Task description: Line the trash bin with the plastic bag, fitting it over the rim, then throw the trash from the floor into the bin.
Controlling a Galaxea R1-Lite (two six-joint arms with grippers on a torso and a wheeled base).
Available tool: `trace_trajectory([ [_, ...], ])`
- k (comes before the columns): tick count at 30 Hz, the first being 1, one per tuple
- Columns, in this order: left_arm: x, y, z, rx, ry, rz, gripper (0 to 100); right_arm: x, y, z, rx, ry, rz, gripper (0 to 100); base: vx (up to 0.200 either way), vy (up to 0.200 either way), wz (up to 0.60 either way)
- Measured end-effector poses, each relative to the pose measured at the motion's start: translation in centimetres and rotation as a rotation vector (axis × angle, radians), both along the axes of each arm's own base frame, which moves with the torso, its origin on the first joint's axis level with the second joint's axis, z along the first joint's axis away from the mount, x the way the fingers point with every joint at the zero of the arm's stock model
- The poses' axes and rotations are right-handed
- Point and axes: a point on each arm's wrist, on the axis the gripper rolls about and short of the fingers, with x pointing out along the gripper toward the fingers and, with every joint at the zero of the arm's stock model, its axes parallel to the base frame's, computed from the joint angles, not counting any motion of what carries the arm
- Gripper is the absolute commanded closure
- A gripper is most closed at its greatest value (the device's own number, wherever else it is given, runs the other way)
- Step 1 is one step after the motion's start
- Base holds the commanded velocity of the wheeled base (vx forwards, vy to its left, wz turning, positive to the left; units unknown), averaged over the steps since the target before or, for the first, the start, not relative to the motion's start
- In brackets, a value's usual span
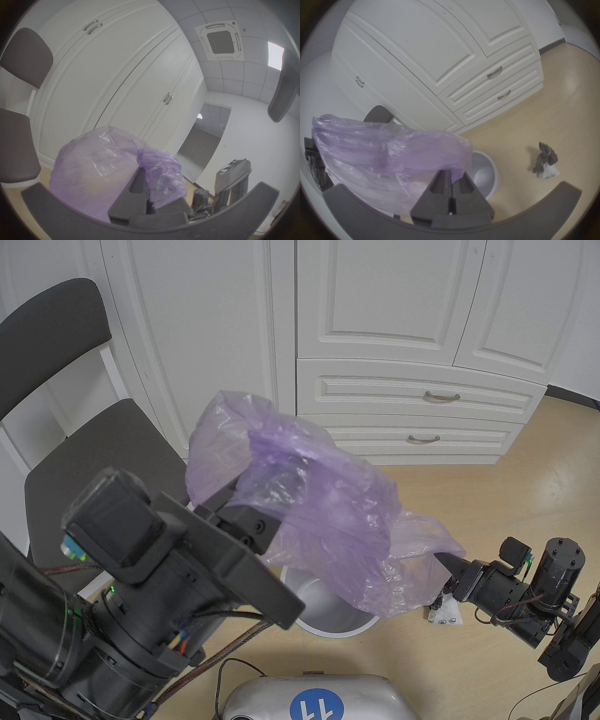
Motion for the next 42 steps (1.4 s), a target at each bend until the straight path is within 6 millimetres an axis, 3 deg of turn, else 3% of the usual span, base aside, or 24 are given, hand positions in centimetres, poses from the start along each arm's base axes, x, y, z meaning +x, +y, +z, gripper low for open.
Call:
trace_trajectory([
  [9, 1.3, -0.3, -1.5, 0.093, 0.049, 0.043, 100, -0.3, -0.9, 1.3, -0.043, -0.076, -0.028, 100, 0.000, 0.000, 0.00],
  [17, 1.9, -0.2, -2.1, 0.140, 0.067, 0.068, 100, -0.6, -1.3, 1.9, -0.141, 0.098, -0.050, 100, 0.000, 0.000, 0.00],
  [26, 2.7, 0.0, -3.0, 0.219, 0.089, 0.126, 100, -2.3, -2.3, 4.9, -0.247, 0.261, -0.082, 100, 0.000, 0.000, 0.00],
  [33, 4.4, 0.5, -4.2, 0.348, 0.092, 0.308, 100, -3.8, -2.9, 8.2, -0.265, 0.168, -0.120, 100, 0.000, 0.000, 0.00],
  [42, 5.5, 0.9, -4.8, 0.402, 0.098, 0.375, 100, -4.4, -2.3, 9.3, -0.387, 0.071, -0.078, 100, 0.000, 0.000, 0.00],
])
